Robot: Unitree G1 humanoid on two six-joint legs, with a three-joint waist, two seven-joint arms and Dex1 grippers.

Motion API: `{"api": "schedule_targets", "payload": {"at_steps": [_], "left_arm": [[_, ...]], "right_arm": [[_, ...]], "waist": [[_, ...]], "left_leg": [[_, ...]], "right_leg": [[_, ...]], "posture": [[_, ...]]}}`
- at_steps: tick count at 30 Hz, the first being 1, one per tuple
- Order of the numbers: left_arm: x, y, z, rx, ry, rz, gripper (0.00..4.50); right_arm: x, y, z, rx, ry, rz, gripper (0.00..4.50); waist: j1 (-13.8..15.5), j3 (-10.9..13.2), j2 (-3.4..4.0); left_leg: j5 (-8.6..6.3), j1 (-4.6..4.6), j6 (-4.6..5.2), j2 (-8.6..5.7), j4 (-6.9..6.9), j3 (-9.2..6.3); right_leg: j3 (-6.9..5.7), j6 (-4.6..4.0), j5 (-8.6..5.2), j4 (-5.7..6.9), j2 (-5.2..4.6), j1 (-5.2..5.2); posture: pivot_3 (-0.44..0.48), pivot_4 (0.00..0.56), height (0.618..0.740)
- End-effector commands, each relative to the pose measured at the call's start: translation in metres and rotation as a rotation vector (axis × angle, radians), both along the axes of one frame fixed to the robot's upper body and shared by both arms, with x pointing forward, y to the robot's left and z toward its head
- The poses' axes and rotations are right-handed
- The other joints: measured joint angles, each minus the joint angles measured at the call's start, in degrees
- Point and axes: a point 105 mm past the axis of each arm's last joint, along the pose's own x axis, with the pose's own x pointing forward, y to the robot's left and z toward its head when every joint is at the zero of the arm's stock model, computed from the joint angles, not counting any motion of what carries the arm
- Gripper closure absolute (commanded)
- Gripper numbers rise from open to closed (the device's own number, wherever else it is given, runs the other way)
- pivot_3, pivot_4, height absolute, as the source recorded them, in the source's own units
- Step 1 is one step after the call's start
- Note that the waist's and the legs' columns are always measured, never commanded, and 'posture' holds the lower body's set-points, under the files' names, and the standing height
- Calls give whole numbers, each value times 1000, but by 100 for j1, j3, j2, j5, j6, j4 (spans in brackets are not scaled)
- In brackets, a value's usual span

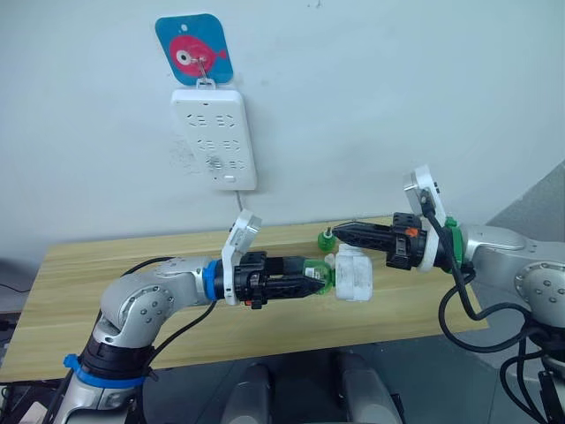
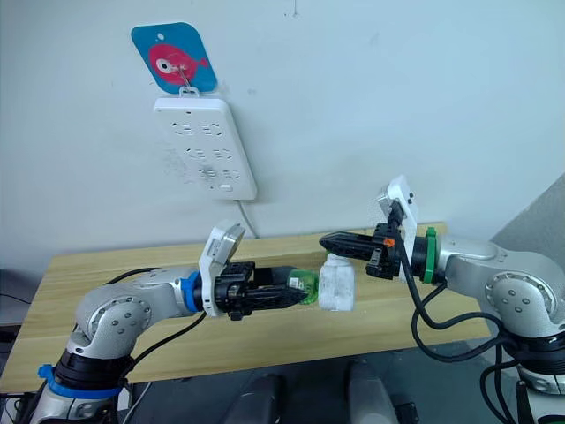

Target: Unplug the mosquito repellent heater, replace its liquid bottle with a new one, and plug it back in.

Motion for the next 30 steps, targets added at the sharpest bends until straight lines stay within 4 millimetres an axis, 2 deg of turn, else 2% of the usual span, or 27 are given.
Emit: {"api": "schedule_targets", "payload": {"at_steps": [1, 6, 13, 20, 25, 30], "left_arm": [[-4, -1, 21, -76, -16, -21, 2128], [-1, 1, 31, -136, 38, -21, 2128], [9, 3, 37, -174, 58, 47, 2128], [23, 7, 26, -125, 10, 144, 2128], [21, 3, 13, -34, -97, 128, 2129], [14, 0, 9, -23, -140, 81, 2129]], "right_arm": [[-2, 1, 4, 13, -30, 14, 4500], [-3, -2, -12, 1, 31, 2, 4500], [-23, 8, -25, 20, 107, 60, 4500], [-43, 9, -17, 34, 128, 116, 4500], [-52, 7, -4, 37, 126, 171, 4500], [-46, 8, 4, 41, 109, 167, 4500]], "waist": [[0, 0, 0], [3, 0, 0], [-2, 0, 0], [-1, 0, 0], [-1, -1, 1], [-2, -1, 0]], "left_leg": [[0, 0, 0, 0, 0, 0], [0, 0, 0, 0, 1, 0], [0, 1, 0, 0, 1, -1], [0, 1, 0, -1, 1, -1], [0, 2, 0, -2, 1, 1], [0, 1, 0, 0, 0, 2]], "right_leg": [[0, 0, 0, 0, 0, 0], [0, 0, 0, 1, 0, 1], [0, -1, 0, 4, 0, 0], [1, -1, 0, 2, 0, 1], [2, -1, 0, 1, 0, 0], [1, -1, 0, 0, 0, 1]], "posture": [[-103, 219, 740], [-104, 220, 740], [-101, 221, 740], [-110, 219, 740], [-113, 217, 740], [-115, 214, 740]]}}
